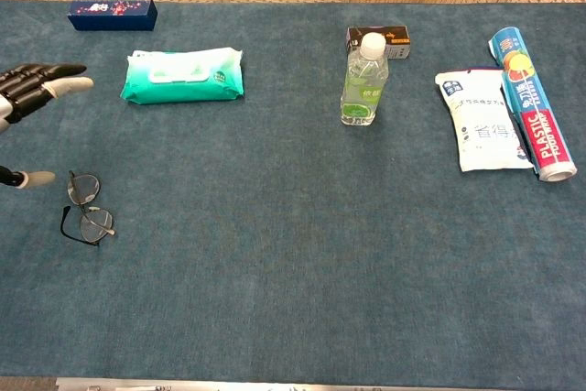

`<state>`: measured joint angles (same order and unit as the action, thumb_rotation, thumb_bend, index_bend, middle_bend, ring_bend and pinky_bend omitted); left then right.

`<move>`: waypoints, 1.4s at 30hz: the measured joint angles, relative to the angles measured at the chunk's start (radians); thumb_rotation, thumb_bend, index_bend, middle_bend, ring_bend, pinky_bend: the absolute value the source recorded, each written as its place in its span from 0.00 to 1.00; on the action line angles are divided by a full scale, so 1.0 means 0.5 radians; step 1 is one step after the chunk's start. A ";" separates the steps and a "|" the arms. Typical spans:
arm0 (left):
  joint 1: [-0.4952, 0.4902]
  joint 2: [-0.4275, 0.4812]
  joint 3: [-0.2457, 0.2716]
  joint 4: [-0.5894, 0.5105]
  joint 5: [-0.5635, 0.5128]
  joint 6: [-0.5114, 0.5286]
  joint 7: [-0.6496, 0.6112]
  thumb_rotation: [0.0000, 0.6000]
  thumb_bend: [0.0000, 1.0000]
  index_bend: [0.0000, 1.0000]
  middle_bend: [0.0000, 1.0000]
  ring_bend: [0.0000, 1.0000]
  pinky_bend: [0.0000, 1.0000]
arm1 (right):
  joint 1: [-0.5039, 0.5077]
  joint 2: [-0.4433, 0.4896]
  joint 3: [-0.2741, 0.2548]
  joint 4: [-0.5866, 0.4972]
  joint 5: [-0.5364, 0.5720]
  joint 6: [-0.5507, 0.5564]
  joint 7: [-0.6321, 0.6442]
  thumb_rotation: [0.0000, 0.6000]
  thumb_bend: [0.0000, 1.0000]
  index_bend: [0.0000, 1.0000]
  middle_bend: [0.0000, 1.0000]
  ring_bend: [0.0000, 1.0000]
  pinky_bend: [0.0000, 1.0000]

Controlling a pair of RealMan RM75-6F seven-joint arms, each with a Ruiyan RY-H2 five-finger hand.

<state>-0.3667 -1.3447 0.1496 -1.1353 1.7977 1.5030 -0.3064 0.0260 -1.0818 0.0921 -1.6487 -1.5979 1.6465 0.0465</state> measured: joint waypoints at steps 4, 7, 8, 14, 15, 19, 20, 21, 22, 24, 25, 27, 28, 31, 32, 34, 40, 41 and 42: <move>0.026 0.160 0.002 -0.201 0.005 0.057 0.044 1.00 0.00 0.00 0.00 0.00 0.03 | -0.001 0.000 -0.001 -0.001 -0.003 0.001 0.000 1.00 0.01 0.14 0.20 0.17 0.33; 0.052 0.268 0.017 -0.333 0.029 0.101 0.083 1.00 0.00 0.00 0.00 0.00 0.03 | -0.001 0.000 -0.005 -0.002 -0.010 0.001 -0.004 1.00 0.01 0.14 0.20 0.17 0.33; 0.062 0.298 0.026 -0.368 0.044 0.116 0.096 1.00 0.00 0.00 0.00 0.00 0.03 | -0.001 0.000 -0.005 -0.003 -0.012 0.003 -0.005 1.00 0.01 0.14 0.20 0.17 0.33; 0.123 0.408 0.095 -0.522 0.156 0.176 0.174 1.00 0.00 0.00 0.00 0.00 0.03 | -0.004 0.002 -0.006 -0.004 -0.016 0.009 -0.001 1.00 0.01 0.14 0.20 0.17 0.33; 0.132 0.419 0.104 -0.548 0.166 0.181 0.176 1.00 0.00 0.00 0.00 0.00 0.03 | -0.004 0.002 -0.007 -0.004 -0.017 0.007 -0.001 1.00 0.01 0.14 0.20 0.17 0.33; 0.153 0.443 0.127 -0.635 0.194 0.185 0.160 1.00 0.00 0.00 0.00 0.00 0.03 | -0.004 0.001 -0.008 -0.002 -0.017 0.006 -0.001 1.00 0.01 0.14 0.20 0.17 0.33; 0.156 0.446 0.132 -0.649 0.205 0.182 0.158 1.00 0.00 0.00 0.00 0.00 0.03 | -0.003 0.001 -0.008 -0.001 -0.017 0.005 -0.002 1.00 0.01 0.14 0.20 0.17 0.33; 0.158 0.445 0.136 -0.661 0.219 0.174 0.159 1.00 0.00 0.00 0.00 0.00 0.03 | -0.003 0.000 -0.008 -0.001 -0.017 0.004 -0.003 1.00 0.01 0.14 0.20 0.17 0.33; 0.159 0.443 0.138 -0.668 0.227 0.165 0.162 1.00 0.00 0.00 0.00 0.00 0.03 | -0.003 0.000 -0.009 -0.001 -0.017 0.003 -0.003 1.00 0.01 0.14 0.20 0.17 0.33; 0.160 0.437 0.145 -0.687 0.236 0.142 0.162 1.00 0.00 0.00 0.00 0.00 0.03 | -0.003 0.001 -0.009 -0.001 -0.018 0.004 -0.003 1.00 0.01 0.14 0.20 0.17 0.33; 0.160 0.435 0.149 -0.697 0.239 0.130 0.159 1.00 0.00 0.00 0.00 0.00 0.03 | -0.004 0.002 -0.008 -0.001 -0.017 0.006 -0.001 1.00 0.01 0.14 0.20 0.17 0.33; 0.159 0.433 0.161 -0.722 0.247 0.100 0.153 1.00 0.00 0.00 0.00 0.00 0.03 | -0.004 0.003 -0.006 -0.002 -0.015 0.008 0.002 1.00 0.01 0.14 0.20 0.17 0.33; 0.159 0.431 0.165 -0.731 0.252 0.088 0.152 1.00 0.00 0.00 0.00 0.00 0.03 | -0.005 0.004 -0.006 -0.002 -0.013 0.008 0.006 1.00 0.01 0.14 0.20 0.17 0.33; 0.156 0.421 0.181 -0.757 0.268 0.048 0.145 1.00 0.00 0.00 0.00 0.00 0.03 | -0.005 0.007 -0.005 -0.002 -0.011 0.007 0.013 1.00 0.01 0.14 0.20 0.17 0.33; 0.154 0.417 0.185 -0.764 0.274 0.037 0.142 1.00 0.00 0.00 0.00 0.00 0.03 | -0.005 0.008 -0.005 -0.002 -0.011 0.007 0.014 1.00 0.01 0.14 0.20 0.17 0.33; 0.149 0.405 0.193 -0.780 0.286 0.010 0.133 1.00 0.00 0.00 0.00 0.00 0.03 | -0.006 0.009 -0.005 -0.003 -0.013 0.010 0.017 1.00 0.01 0.14 0.20 0.17 0.33; 0.118 0.386 0.200 -0.843 0.293 -0.049 0.039 1.00 0.00 0.00 0.00 0.00 0.03 | -0.009 0.013 -0.002 -0.002 -0.012 0.017 0.029 1.00 0.01 0.14 0.20 0.17 0.33; 0.111 0.382 0.200 -0.853 0.294 -0.060 0.024 1.00 0.00 0.00 0.00 0.00 0.03 | -0.009 0.013 -0.003 -0.001 -0.012 0.018 0.031 1.00 0.01 0.14 0.20 0.17 0.33; 0.101 0.376 0.200 -0.867 0.297 -0.074 0.008 1.00 0.00 0.00 0.00 0.00 0.03 | -0.010 0.014 -0.003 0.000 -0.013 0.019 0.033 1.00 0.01 0.14 0.20 0.17 0.33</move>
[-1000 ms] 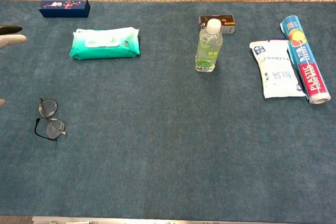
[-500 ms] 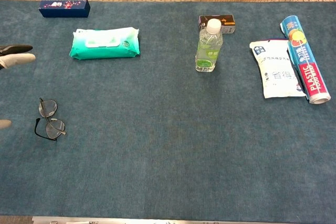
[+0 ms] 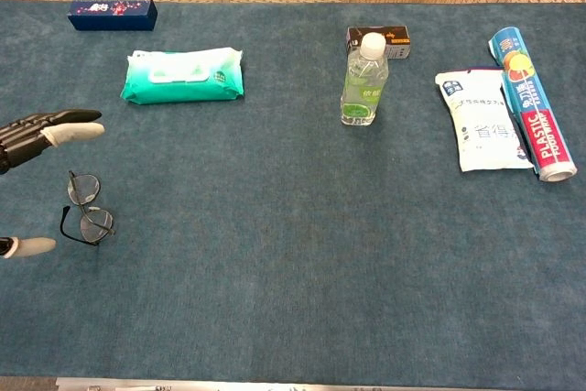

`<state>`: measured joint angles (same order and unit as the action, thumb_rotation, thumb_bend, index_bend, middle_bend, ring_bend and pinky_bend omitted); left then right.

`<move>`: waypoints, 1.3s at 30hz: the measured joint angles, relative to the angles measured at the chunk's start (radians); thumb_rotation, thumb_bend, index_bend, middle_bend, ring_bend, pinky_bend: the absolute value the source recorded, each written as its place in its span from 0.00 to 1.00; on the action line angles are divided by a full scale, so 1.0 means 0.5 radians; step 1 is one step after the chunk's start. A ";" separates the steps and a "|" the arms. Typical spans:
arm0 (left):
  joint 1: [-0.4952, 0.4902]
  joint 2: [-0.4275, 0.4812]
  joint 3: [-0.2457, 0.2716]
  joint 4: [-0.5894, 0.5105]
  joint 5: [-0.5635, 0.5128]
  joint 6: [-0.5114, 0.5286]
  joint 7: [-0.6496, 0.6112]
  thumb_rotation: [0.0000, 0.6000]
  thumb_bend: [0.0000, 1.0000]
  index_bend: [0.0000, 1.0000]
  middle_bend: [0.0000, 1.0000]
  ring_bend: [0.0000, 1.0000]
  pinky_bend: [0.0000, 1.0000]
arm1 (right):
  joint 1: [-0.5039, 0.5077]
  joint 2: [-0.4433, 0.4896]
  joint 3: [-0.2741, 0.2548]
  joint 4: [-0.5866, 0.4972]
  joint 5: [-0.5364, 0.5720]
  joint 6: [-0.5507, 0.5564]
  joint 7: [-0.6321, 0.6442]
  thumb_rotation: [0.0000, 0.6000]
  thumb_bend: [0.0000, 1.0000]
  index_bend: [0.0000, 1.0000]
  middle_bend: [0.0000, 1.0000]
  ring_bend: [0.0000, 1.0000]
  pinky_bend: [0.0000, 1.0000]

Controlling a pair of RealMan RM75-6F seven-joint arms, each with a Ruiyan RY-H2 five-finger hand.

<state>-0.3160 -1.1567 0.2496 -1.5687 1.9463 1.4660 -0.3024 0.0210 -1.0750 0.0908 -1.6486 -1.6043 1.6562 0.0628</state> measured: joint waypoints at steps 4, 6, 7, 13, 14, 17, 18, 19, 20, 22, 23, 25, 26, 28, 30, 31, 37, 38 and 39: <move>-0.022 -0.028 -0.006 -0.020 0.007 -0.037 -0.013 1.00 0.00 0.00 0.00 0.00 0.03 | -0.004 0.001 0.001 0.003 -0.001 0.008 0.006 1.00 0.01 0.14 0.20 0.17 0.33; -0.030 -0.044 -0.013 -0.026 0.005 -0.050 -0.022 1.00 0.00 0.00 0.00 0.00 0.03 | -0.003 0.003 0.003 0.000 0.000 0.008 0.007 1.00 0.01 0.14 0.20 0.17 0.33; -0.034 -0.055 -0.020 -0.027 0.003 -0.053 -0.026 1.00 0.00 0.00 0.00 0.00 0.03 | -0.003 0.004 0.004 -0.001 0.000 0.008 0.008 1.00 0.01 0.14 0.20 0.17 0.33; -0.054 -0.125 -0.063 -0.019 -0.026 -0.068 -0.064 1.00 0.00 0.00 0.00 0.00 0.03 | -0.003 0.005 0.002 -0.002 -0.003 0.007 0.008 1.00 0.01 0.14 0.20 0.17 0.33; -0.058 -0.133 -0.070 -0.017 -0.031 -0.072 -0.066 1.00 0.00 0.00 0.00 0.00 0.03 | -0.003 0.005 0.002 -0.002 -0.002 0.007 0.008 1.00 0.01 0.14 0.20 0.17 0.33; -0.067 -0.157 -0.090 0.002 -0.047 -0.082 -0.062 1.00 0.00 0.00 0.00 0.00 0.03 | -0.004 0.007 0.002 -0.002 -0.002 0.008 0.010 1.00 0.01 0.14 0.20 0.17 0.33; -0.070 -0.165 -0.096 0.012 -0.055 -0.086 -0.061 1.00 0.00 0.00 0.00 0.00 0.03 | -0.004 0.007 0.003 -0.002 -0.002 0.010 0.011 1.00 0.01 0.14 0.20 0.17 0.33; -0.071 -0.170 -0.100 0.020 -0.061 -0.089 -0.061 1.00 0.00 0.00 0.00 0.00 0.03 | -0.005 0.008 0.003 -0.003 -0.002 0.012 0.012 1.00 0.01 0.14 0.20 0.17 0.33; -0.073 -0.175 -0.104 0.030 -0.065 -0.091 -0.062 1.00 0.00 0.00 0.00 0.00 0.03 | -0.005 0.008 0.003 -0.003 -0.002 0.012 0.012 1.00 0.01 0.14 0.20 0.17 0.33; -0.076 -0.189 -0.114 0.058 -0.074 -0.093 -0.061 1.00 0.00 0.00 0.00 0.00 0.03 | -0.006 0.009 0.003 -0.002 -0.003 0.013 0.014 1.00 0.01 0.14 0.20 0.17 0.33; -0.077 -0.196 -0.118 0.075 -0.076 -0.093 -0.060 1.00 0.00 0.00 0.00 0.00 0.03 | -0.006 0.009 0.003 -0.002 -0.004 0.013 0.014 1.00 0.01 0.14 0.20 0.17 0.33; -0.081 -0.213 -0.126 0.120 -0.082 -0.093 -0.061 1.00 0.00 0.00 0.00 0.00 0.03 | -0.006 0.009 0.002 -0.002 -0.005 0.012 0.013 1.00 0.01 0.14 0.20 0.17 0.33; -0.083 -0.221 -0.128 0.140 -0.086 -0.095 -0.067 1.00 0.00 0.00 0.00 0.00 0.03 | -0.006 0.008 0.002 -0.002 -0.005 0.011 0.012 1.00 0.01 0.14 0.20 0.17 0.33; -0.090 -0.237 -0.135 0.183 -0.095 -0.099 -0.087 1.00 0.00 0.00 0.00 0.00 0.03 | -0.005 0.007 0.002 -0.002 -0.004 0.010 0.009 1.00 0.01 0.14 0.20 0.17 0.33; -0.097 -0.251 -0.142 0.222 -0.100 -0.099 -0.103 1.00 0.00 0.00 0.00 0.00 0.03 | -0.004 0.005 0.001 -0.001 -0.004 0.008 0.007 1.00 0.01 0.14 0.20 0.17 0.33; -0.100 -0.257 -0.144 0.238 -0.102 -0.099 -0.112 1.00 0.00 0.00 0.00 0.00 0.03 | -0.004 0.004 0.001 -0.001 -0.004 0.007 0.005 1.00 0.01 0.14 0.20 0.17 0.33; -0.122 -0.292 -0.148 0.328 -0.118 -0.119 -0.150 1.00 0.00 0.00 0.00 0.00 0.03 | -0.002 0.000 0.000 0.000 -0.005 0.003 -0.002 1.00 0.01 0.14 0.20 0.17 0.33; -0.125 -0.297 -0.148 0.340 -0.120 -0.123 -0.154 1.00 0.00 0.00 0.00 0.00 0.03 | -0.002 0.000 0.000 0.001 -0.005 0.003 -0.003 1.00 0.01 0.14 0.20 0.17 0.33; -0.129 -0.305 -0.148 0.356 -0.123 -0.130 -0.160 1.00 0.00 0.00 0.00 0.00 0.03 | -0.002 0.000 0.000 0.001 -0.005 0.002 -0.005 1.00 0.01 0.14 0.20 0.17 0.33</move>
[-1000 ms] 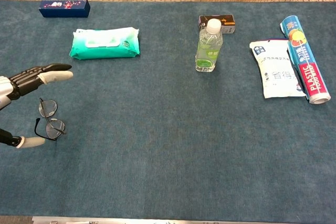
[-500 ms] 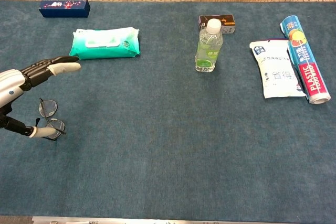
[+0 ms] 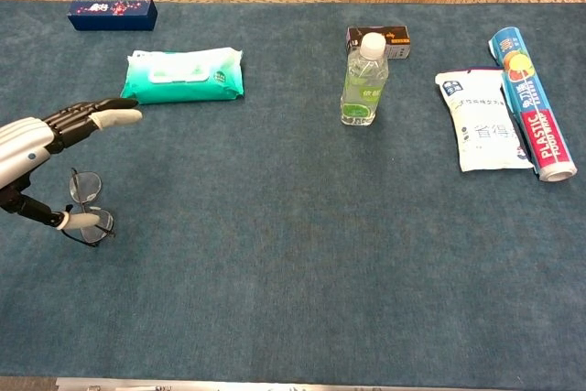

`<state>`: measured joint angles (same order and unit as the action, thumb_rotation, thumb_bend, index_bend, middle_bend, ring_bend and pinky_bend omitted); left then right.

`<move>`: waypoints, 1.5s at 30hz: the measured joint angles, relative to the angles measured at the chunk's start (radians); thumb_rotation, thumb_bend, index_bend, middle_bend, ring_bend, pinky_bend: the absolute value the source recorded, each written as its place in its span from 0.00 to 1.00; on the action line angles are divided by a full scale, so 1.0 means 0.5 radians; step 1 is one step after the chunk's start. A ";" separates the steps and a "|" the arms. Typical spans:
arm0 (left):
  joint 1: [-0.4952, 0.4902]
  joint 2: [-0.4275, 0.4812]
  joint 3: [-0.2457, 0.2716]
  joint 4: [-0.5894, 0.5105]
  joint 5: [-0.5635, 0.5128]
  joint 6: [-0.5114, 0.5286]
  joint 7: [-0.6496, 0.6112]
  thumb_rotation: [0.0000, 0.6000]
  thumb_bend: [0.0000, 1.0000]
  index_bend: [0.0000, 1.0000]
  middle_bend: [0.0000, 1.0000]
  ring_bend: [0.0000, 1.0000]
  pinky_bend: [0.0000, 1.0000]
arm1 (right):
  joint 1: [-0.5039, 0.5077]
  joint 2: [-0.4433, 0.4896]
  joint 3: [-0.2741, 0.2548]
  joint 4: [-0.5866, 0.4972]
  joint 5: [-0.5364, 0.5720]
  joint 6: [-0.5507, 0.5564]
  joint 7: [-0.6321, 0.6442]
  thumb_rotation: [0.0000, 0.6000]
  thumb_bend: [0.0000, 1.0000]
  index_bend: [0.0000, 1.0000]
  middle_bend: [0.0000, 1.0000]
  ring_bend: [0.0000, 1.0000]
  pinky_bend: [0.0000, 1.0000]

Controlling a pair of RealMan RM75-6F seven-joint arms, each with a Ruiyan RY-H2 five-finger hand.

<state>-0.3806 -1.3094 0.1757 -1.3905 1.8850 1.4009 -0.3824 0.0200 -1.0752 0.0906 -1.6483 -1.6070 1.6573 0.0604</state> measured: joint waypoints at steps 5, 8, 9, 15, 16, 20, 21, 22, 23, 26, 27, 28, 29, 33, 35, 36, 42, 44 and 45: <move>-0.022 -0.041 -0.003 0.072 -0.012 -0.029 -0.020 1.00 0.00 0.00 0.00 0.00 0.03 | 0.002 -0.003 0.000 0.000 0.004 -0.005 -0.008 1.00 0.01 0.14 0.20 0.17 0.33; -0.041 -0.074 -0.011 0.110 -0.028 -0.049 -0.046 1.00 0.00 0.00 0.00 0.00 0.03 | 0.004 -0.006 0.001 0.001 0.008 -0.011 -0.013 1.00 0.01 0.14 0.20 0.17 0.33; -0.050 -0.086 -0.016 0.121 -0.035 -0.058 -0.055 1.00 0.00 0.00 0.00 0.00 0.03 | 0.005 -0.007 0.001 0.002 0.009 -0.014 -0.015 1.00 0.01 0.14 0.20 0.17 0.33; -0.091 -0.134 -0.030 0.154 -0.057 -0.107 -0.067 1.00 0.00 0.00 0.00 0.00 0.03 | 0.009 -0.009 0.004 -0.001 0.018 -0.023 -0.020 1.00 0.01 0.14 0.20 0.17 0.33; -0.097 -0.141 -0.033 0.158 -0.061 -0.116 -0.067 1.00 0.00 0.00 0.00 0.00 0.03 | 0.009 -0.009 0.004 -0.002 0.018 -0.022 -0.019 1.00 0.01 0.14 0.20 0.17 0.33; -0.124 -0.169 -0.046 0.179 -0.084 -0.145 -0.075 1.00 0.00 0.00 0.00 0.00 0.03 | 0.007 -0.005 0.005 -0.004 0.017 -0.017 -0.012 1.00 0.01 0.14 0.20 0.17 0.33; -0.131 -0.175 -0.049 0.186 -0.090 -0.154 -0.077 1.00 0.00 0.00 0.00 0.00 0.03 | 0.007 -0.004 0.005 -0.005 0.017 -0.016 -0.010 1.00 0.01 0.14 0.20 0.17 0.33; -0.136 -0.180 -0.051 0.192 -0.094 -0.160 -0.077 1.00 0.00 0.00 0.00 0.00 0.03 | 0.006 -0.003 0.005 -0.005 0.017 -0.016 -0.008 1.00 0.01 0.14 0.20 0.17 0.33; -0.141 -0.184 -0.052 0.197 -0.098 -0.166 -0.078 1.00 0.00 0.00 0.00 0.00 0.03 | 0.007 -0.002 0.005 -0.005 0.018 -0.017 -0.008 1.00 0.01 0.14 0.20 0.17 0.33; -0.156 -0.197 -0.055 0.214 -0.111 -0.190 -0.081 1.00 0.00 0.00 0.00 0.00 0.03 | 0.008 -0.002 0.005 -0.007 0.020 -0.022 -0.008 1.00 0.01 0.14 0.20 0.17 0.33; -0.162 -0.205 -0.055 0.222 -0.117 -0.199 -0.082 1.00 0.00 0.00 0.00 0.00 0.03 | 0.008 -0.002 0.004 -0.007 0.020 -0.023 -0.008 1.00 0.01 0.14 0.20 0.17 0.33; -0.167 -0.210 -0.056 0.228 -0.122 -0.205 -0.084 1.00 0.00 0.00 0.00 0.00 0.03 | 0.009 -0.002 0.003 -0.007 0.020 -0.025 -0.009 1.00 0.01 0.14 0.20 0.17 0.33; -0.171 -0.216 -0.057 0.235 -0.126 -0.212 -0.087 1.00 0.00 0.00 0.00 0.00 0.03 | 0.009 -0.003 0.003 -0.008 0.020 -0.026 -0.010 1.00 0.01 0.14 0.20 0.17 0.33; -0.190 -0.245 -0.061 0.263 -0.144 -0.235 -0.103 1.00 0.00 0.00 0.00 0.00 0.03 | 0.012 -0.004 0.004 -0.009 0.022 -0.030 -0.016 1.00 0.01 0.14 0.20 0.17 0.33; -0.197 -0.258 -0.063 0.277 -0.150 -0.241 -0.108 1.00 0.00 0.00 0.00 0.00 0.03 | 0.012 -0.005 0.004 -0.009 0.022 -0.031 -0.017 1.00 0.01 0.14 0.20 0.17 0.33; -0.200 -0.265 -0.063 0.283 -0.153 -0.244 -0.112 1.00 0.00 0.00 0.00 0.00 0.03 | 0.012 -0.005 0.004 -0.009 0.022 -0.031 -0.017 1.00 0.01 0.14 0.20 0.17 0.33; -0.209 -0.263 -0.055 0.275 -0.149 -0.232 -0.105 1.00 0.00 0.00 0.00 0.00 0.03 | 0.012 -0.004 0.007 -0.009 0.027 -0.029 -0.013 1.00 0.01 0.14 0.20 0.17 0.33; -0.210 -0.236 -0.050 0.241 -0.136 -0.214 -0.077 1.00 0.00 0.00 0.00 0.00 0.03 | 0.012 -0.004 0.007 -0.010 0.028 -0.029 -0.012 1.00 0.01 0.14 0.20 0.17 0.33; -0.210 -0.216 -0.046 0.214 -0.128 -0.203 -0.058 1.00 0.00 0.00 0.00 0.00 0.03 | 0.012 -0.004 0.007 -0.010 0.027 -0.030 -0.012 1.00 0.01 0.14 0.20 0.17 0.33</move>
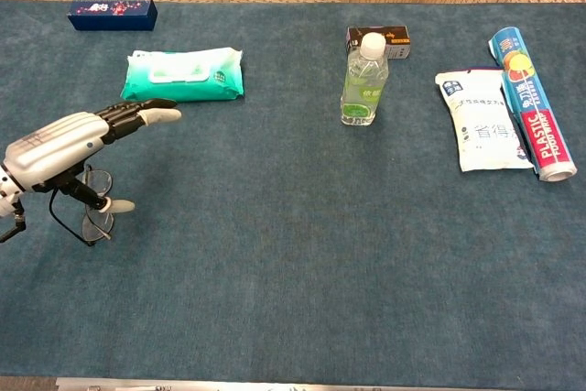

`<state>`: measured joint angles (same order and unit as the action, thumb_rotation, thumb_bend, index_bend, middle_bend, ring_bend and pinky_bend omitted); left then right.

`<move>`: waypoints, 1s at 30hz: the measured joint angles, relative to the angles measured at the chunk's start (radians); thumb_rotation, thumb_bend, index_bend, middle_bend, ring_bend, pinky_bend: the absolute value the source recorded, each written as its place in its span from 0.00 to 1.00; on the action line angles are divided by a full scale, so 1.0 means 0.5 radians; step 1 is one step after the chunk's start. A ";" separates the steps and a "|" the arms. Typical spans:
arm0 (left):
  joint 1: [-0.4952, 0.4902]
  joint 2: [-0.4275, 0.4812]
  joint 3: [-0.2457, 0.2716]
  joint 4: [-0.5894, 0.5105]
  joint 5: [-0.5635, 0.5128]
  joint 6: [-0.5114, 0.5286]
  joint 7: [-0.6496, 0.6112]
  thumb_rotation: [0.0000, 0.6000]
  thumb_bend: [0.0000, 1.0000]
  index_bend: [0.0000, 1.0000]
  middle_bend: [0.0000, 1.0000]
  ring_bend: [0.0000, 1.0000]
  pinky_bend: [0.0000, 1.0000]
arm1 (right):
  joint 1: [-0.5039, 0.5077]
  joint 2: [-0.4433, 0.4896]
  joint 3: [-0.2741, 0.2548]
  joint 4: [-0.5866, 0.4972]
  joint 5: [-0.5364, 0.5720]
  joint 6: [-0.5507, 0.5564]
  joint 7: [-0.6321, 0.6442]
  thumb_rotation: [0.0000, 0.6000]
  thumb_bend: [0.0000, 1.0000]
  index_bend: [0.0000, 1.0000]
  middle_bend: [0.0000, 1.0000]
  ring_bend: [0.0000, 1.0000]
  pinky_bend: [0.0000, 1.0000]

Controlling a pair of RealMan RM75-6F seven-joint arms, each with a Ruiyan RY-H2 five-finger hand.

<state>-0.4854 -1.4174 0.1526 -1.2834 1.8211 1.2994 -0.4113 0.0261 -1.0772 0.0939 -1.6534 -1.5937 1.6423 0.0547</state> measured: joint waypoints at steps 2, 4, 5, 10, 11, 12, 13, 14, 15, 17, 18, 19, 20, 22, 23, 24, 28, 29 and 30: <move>0.001 0.035 0.006 -0.050 0.011 0.015 0.030 1.00 0.00 0.00 0.00 0.00 0.03 | 0.000 0.000 -0.002 -0.001 -0.004 -0.001 -0.001 1.00 0.01 0.14 0.20 0.17 0.33; 0.003 0.084 0.015 -0.122 0.024 0.030 0.068 1.00 0.00 0.00 0.00 0.00 0.03 | 0.001 -0.001 -0.004 -0.002 -0.010 -0.001 -0.003 1.00 0.01 0.14 0.20 0.17 0.33; 0.004 0.107 0.021 -0.157 0.030 0.035 0.086 1.00 0.00 0.00 0.00 0.00 0.03 | 0.001 -0.001 -0.005 -0.003 -0.012 -0.001 -0.004 1.00 0.01 0.14 0.20 0.17 0.33; 0.017 0.243 0.058 -0.340 0.068 0.062 0.210 1.00 0.00 0.00 0.00 0.00 0.03 | 0.003 -0.002 -0.009 -0.002 -0.024 0.001 -0.007 1.00 0.01 0.14 0.20 0.17 0.33; 0.022 0.265 0.063 -0.359 0.073 0.070 0.234 1.00 0.00 0.00 0.00 0.00 0.03 | 0.004 -0.003 -0.010 -0.001 -0.029 0.001 -0.007 1.00 0.01 0.14 0.20 0.17 0.33; 0.031 0.293 0.068 -0.382 0.076 0.082 0.260 1.00 0.00 0.00 0.00 0.00 0.03 | 0.004 -0.003 -0.011 -0.001 -0.032 0.003 -0.006 1.00 0.01 0.14 0.20 0.17 0.33; 0.039 0.314 0.072 -0.398 0.075 0.090 0.273 1.00 0.00 0.00 0.00 0.00 0.03 | 0.003 -0.003 -0.011 -0.001 -0.034 0.005 -0.005 1.00 0.01 0.14 0.20 0.17 0.33; 0.047 0.332 0.074 -0.409 0.072 0.098 0.281 1.00 0.00 0.00 0.00 0.00 0.03 | 0.003 -0.003 -0.012 0.000 -0.034 0.006 -0.004 1.00 0.01 0.14 0.20 0.17 0.33; 0.057 0.351 0.074 -0.411 0.061 0.107 0.285 1.00 0.00 0.00 0.00 0.00 0.03 | 0.002 -0.003 -0.012 0.001 -0.035 0.007 -0.003 1.00 0.01 0.14 0.20 0.17 0.33; 0.069 0.367 0.073 -0.396 0.041 0.113 0.279 1.00 0.00 0.00 0.00 0.00 0.03 | 0.003 -0.003 -0.012 0.002 -0.035 0.006 -0.002 1.00 0.01 0.14 0.20 0.17 0.33; 0.075 0.372 0.072 -0.377 0.028 0.115 0.267 1.00 0.00 0.00 0.00 0.00 0.03 | 0.004 -0.003 -0.012 0.003 -0.034 0.005 -0.003 1.00 0.01 0.14 0.20 0.17 0.33; 0.079 0.374 0.071 -0.361 0.019 0.116 0.253 1.00 0.00 0.00 0.00 0.00 0.03 | 0.005 -0.004 -0.011 0.003 -0.033 0.003 -0.005 1.00 0.01 0.14 0.20 0.17 0.33; 0.082 0.376 0.071 -0.343 0.010 0.116 0.235 1.00 0.00 0.00 0.00 0.00 0.03 | 0.006 -0.005 -0.011 0.004 -0.032 0.001 -0.007 1.00 0.01 0.14 0.20 0.17 0.33; 0.090 0.378 0.072 -0.299 -0.005 0.116 0.178 1.00 0.00 0.00 0.00 0.00 0.03 | 0.009 -0.007 -0.010 0.005 -0.029 -0.004 -0.012 1.00 0.01 0.14 0.20 0.17 0.33; 0.093 0.378 0.073 -0.278 -0.009 0.117 0.149 1.00 0.00 0.00 0.00 0.00 0.03 | 0.010 -0.008 -0.010 0.006 -0.028 -0.007 -0.014 1.00 0.01 0.14 0.20 0.17 0.33; 0.097 0.378 0.075 -0.250 -0.012 0.121 0.109 1.00 0.00 0.00 0.00 0.00 0.03 | 0.011 -0.010 -0.010 0.006 -0.026 -0.009 -0.016 1.00 0.01 0.14 0.20 0.17 0.33; 0.113 0.382 0.093 -0.189 0.005 0.162 -0.027 1.00 0.00 0.00 0.00 0.00 0.03 | 0.016 -0.016 -0.008 0.008 -0.017 -0.019 -0.027 1.00 0.01 0.14 0.20 0.17 0.33; 0.117 0.386 0.099 -0.184 0.015 0.176 -0.053 1.00 0.00 0.00 0.00 0.00 0.03 | 0.016 -0.018 -0.009 0.009 -0.017 -0.021 -0.029 1.00 0.01 0.14 0.20 0.17 0.33; 0.124 0.396 0.110 -0.181 0.031 0.196 -0.079 1.00 0.00 0.00 0.00 0.00 0.03 | 0.016 -0.019 -0.010 0.009 -0.017 -0.023 -0.030 1.00 0.01 0.14 0.20 0.17 0.33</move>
<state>-0.4235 -1.2196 0.2074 -1.3740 1.8368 1.3971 -0.4509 0.0343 -1.0868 0.0886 -1.6487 -1.6022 1.6310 0.0395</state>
